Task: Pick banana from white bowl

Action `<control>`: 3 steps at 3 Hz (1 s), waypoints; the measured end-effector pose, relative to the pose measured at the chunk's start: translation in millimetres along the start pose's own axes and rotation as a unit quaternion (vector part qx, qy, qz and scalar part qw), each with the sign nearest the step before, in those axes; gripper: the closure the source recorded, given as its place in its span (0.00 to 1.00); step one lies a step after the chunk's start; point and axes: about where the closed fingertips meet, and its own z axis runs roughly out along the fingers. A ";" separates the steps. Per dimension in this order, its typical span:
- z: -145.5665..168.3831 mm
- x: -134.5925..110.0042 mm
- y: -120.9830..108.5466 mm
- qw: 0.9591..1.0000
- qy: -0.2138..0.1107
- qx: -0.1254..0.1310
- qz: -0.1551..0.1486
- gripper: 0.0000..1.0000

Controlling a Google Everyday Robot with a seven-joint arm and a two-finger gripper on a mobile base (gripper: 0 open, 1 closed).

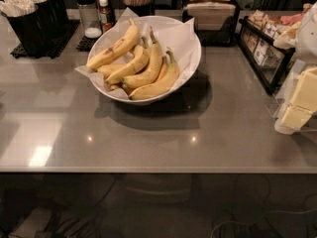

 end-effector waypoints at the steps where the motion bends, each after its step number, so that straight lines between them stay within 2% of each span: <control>1: -1.4 -0.7 -0.6 1.000 -0.002 0.002 -0.002 0.00; 2: -0.8 -18.0 -17.6 0.998 -0.042 0.004 -0.040 0.00; 3: 9.0 -73.4 -52.3 0.980 -0.145 -0.015 -0.134 0.00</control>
Offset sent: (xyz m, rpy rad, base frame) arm 0.0656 0.0413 0.0265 0.1922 -0.1147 0.3371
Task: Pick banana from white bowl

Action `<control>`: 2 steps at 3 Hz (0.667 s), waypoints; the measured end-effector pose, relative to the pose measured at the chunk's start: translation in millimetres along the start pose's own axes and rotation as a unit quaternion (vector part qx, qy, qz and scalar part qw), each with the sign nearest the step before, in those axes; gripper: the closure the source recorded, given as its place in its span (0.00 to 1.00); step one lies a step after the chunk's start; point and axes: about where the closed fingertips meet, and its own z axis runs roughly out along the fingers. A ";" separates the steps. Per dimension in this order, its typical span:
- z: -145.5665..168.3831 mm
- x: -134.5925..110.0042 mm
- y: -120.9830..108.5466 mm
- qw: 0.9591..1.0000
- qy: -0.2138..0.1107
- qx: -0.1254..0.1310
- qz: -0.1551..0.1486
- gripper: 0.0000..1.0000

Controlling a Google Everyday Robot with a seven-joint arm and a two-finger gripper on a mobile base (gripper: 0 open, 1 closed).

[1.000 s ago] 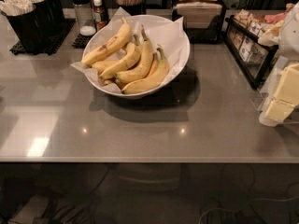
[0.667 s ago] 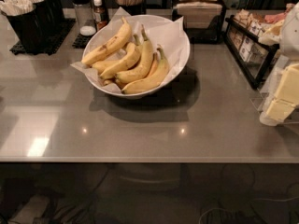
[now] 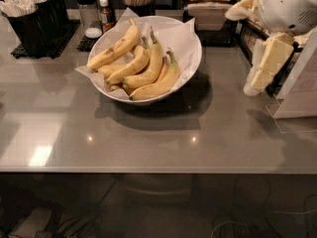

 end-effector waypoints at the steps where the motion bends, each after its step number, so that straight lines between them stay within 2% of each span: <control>1: 36.5 -44.5 -38.3 0.991 -0.104 -0.047 -0.076 0.00; 2: 55.3 -90.8 -63.7 0.977 -0.146 -0.068 -0.140 0.00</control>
Offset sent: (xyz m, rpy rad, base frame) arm 0.0848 0.1508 0.0258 0.1776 0.0051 0.5893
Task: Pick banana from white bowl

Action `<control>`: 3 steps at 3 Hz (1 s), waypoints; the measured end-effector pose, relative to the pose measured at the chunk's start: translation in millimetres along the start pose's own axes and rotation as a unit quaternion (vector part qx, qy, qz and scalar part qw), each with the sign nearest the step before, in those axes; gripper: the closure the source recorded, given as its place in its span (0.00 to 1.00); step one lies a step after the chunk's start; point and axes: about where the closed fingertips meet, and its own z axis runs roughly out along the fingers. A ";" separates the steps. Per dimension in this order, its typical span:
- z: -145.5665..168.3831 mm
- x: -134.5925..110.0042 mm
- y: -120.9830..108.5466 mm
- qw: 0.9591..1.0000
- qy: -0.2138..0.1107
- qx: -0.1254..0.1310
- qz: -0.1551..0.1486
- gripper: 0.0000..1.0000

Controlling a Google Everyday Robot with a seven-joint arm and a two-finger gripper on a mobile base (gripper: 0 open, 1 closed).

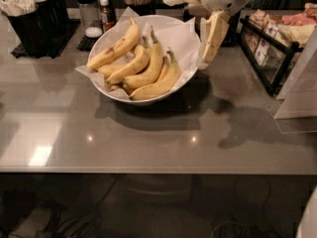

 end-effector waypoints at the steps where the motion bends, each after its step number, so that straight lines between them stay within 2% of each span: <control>1: -2.0 -6.7 -10.7 1.000 -0.002 0.016 -0.005 0.00; 2: 15.1 9.0 -31.0 1.000 -0.004 0.011 0.001 0.00; 3: 47.8 14.6 -70.0 1.000 -0.022 -0.003 -0.014 0.00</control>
Offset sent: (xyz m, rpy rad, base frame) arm 0.0766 0.0130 -0.0082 0.0176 -0.0001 0.0093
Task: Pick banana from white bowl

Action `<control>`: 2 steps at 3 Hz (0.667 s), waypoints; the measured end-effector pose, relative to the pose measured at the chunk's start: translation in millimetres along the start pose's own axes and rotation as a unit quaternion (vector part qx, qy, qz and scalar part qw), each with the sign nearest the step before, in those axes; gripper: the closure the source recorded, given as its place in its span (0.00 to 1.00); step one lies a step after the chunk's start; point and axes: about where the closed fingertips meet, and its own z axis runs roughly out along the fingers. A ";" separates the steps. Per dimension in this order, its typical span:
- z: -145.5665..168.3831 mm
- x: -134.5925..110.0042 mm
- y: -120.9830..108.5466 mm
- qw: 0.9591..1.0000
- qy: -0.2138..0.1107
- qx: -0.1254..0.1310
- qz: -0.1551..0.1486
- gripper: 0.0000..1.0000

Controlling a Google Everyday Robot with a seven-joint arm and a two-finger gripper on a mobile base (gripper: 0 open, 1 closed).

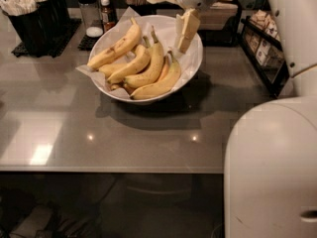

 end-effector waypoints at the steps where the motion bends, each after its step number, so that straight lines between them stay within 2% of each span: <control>1: 26.5 -4.2 -35.6 1.000 -0.021 0.006 -0.022 0.00; 2: 23.2 -6.3 -50.9 0.999 -0.024 0.033 -0.025 0.19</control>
Offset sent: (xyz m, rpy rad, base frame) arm 0.0260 0.0269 -0.0047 0.0338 -0.0190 0.0354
